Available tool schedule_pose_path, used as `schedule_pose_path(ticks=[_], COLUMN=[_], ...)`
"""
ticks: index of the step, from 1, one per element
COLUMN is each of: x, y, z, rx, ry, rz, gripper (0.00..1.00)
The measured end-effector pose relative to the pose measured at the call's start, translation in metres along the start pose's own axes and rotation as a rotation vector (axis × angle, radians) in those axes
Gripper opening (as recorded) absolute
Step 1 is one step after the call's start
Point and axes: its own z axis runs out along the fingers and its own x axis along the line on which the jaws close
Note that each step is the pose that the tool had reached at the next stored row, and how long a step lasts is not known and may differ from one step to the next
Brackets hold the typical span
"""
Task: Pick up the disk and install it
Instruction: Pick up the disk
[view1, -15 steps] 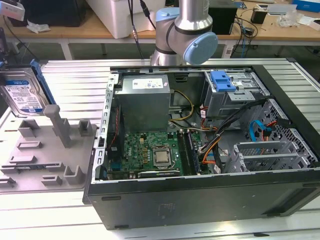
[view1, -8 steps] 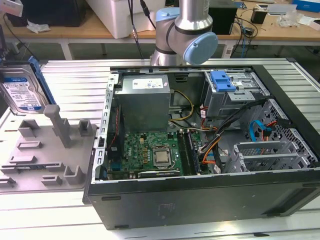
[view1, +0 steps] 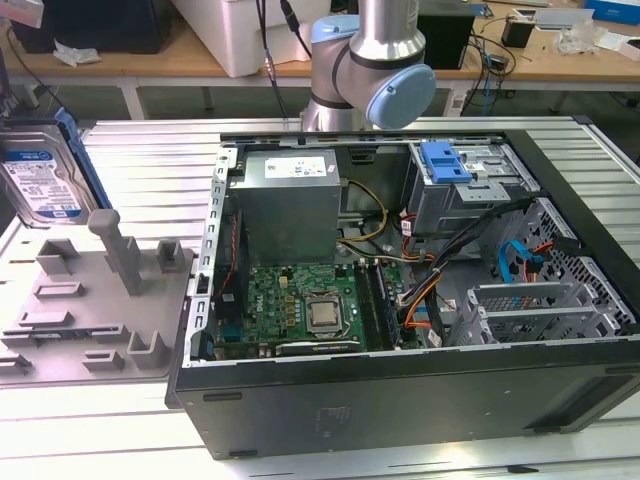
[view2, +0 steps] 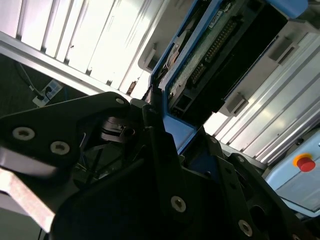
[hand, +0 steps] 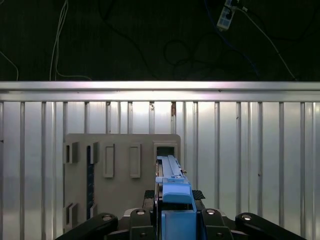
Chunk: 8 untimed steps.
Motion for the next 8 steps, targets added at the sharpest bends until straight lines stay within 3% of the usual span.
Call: schedule_pose_path(ticks=[8], x=[0.0001], y=[0.0002], z=[-0.0058], rx=[0.0], ry=[0.0], rz=[0.0], gripper=[0.37])
